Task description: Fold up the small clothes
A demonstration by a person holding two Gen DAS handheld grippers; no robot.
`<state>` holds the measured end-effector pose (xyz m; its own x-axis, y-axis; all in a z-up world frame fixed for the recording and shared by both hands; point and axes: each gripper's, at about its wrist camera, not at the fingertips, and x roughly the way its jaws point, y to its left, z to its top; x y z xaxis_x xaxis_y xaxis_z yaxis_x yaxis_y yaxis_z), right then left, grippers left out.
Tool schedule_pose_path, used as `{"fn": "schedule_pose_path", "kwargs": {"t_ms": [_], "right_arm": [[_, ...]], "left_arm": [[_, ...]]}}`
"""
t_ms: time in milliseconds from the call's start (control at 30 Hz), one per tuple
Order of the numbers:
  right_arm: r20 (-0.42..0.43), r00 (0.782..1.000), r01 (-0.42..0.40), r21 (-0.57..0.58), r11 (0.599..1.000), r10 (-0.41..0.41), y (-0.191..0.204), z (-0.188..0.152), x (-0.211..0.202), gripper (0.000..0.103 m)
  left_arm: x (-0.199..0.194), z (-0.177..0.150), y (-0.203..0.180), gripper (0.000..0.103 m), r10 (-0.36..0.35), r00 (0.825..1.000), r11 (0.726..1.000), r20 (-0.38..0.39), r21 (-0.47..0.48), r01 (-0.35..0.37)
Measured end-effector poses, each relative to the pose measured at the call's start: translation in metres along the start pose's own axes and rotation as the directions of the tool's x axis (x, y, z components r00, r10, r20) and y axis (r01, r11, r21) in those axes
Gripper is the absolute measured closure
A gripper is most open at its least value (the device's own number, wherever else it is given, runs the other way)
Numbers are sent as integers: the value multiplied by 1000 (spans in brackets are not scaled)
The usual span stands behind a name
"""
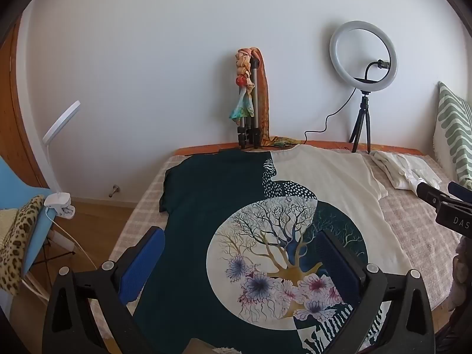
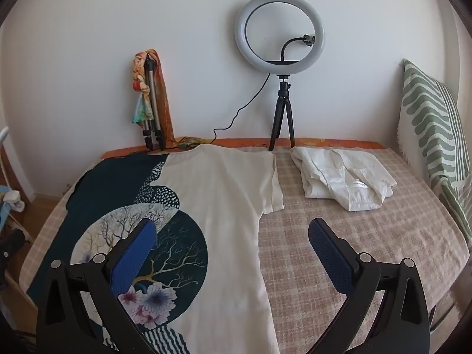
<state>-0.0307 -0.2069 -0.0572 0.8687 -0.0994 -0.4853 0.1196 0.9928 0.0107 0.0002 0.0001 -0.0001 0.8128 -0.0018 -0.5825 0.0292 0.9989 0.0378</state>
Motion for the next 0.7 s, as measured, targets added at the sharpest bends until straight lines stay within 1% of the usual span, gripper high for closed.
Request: {"fn": "schedule_pose_path", "kwargs": {"t_ms": [400,700], "right_arm": [[-2,1000,-2,3,1000,2,-1,0,0,1],[0,1000,-2,3,1000,2,-1,0,-1,1]], "left_arm": [[1,-4,-4,0,1,1000,1000,1,2,-1],[2,-2,1,0,0,1000,1000,1,-1,0]]}}
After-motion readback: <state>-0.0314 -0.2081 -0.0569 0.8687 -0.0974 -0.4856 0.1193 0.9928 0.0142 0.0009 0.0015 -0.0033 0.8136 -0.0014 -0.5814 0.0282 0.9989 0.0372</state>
